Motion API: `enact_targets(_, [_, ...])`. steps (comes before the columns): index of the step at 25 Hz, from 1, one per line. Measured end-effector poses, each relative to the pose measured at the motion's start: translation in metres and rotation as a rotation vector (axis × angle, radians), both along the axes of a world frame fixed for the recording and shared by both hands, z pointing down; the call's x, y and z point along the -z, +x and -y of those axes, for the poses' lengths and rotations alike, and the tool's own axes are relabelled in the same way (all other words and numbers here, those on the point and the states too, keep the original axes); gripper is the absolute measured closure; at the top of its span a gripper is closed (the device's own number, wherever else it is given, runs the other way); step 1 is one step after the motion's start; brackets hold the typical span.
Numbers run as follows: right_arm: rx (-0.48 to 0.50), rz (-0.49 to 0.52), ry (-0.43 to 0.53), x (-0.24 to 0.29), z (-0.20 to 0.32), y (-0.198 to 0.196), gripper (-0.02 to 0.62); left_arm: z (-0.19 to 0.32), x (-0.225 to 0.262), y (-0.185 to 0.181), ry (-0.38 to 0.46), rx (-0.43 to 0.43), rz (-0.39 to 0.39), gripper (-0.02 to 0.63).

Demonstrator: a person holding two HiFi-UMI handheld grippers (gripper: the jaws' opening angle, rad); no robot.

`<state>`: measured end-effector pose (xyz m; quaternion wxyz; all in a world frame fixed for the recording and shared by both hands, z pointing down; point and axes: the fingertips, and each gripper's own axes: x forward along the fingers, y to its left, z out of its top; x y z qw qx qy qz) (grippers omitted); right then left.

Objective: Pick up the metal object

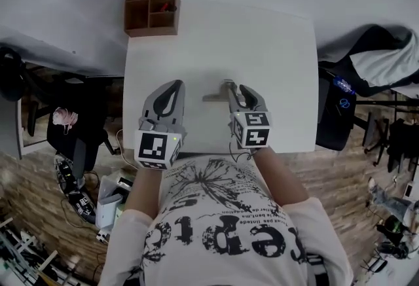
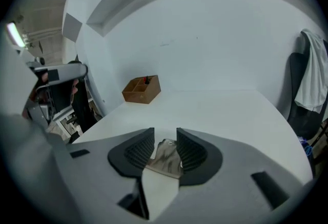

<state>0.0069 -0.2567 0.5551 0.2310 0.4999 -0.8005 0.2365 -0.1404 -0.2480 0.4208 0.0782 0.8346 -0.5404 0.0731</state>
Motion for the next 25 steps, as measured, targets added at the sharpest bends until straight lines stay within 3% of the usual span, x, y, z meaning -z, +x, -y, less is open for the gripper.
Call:
enact_targets(6, [-0.019,-0.060,-0.152,-0.043,0.006,-0.015,0.316,0.017,-0.019,-0.014,-0.058,-0.056,0.014,0.594])
enact_targets(13, [-0.072,-0.126,-0.280,-0.088,0.008,-0.011,0.290,0.022,-0.044,-0.028,-0.137,-0.075,0.006,0.594])
enact_targets(25, [-0.149,-0.165,-0.406,-0.109,0.015,-0.006,0.308,0.036,-0.060,-0.049,-0.167,-0.060,-0.001,0.594])
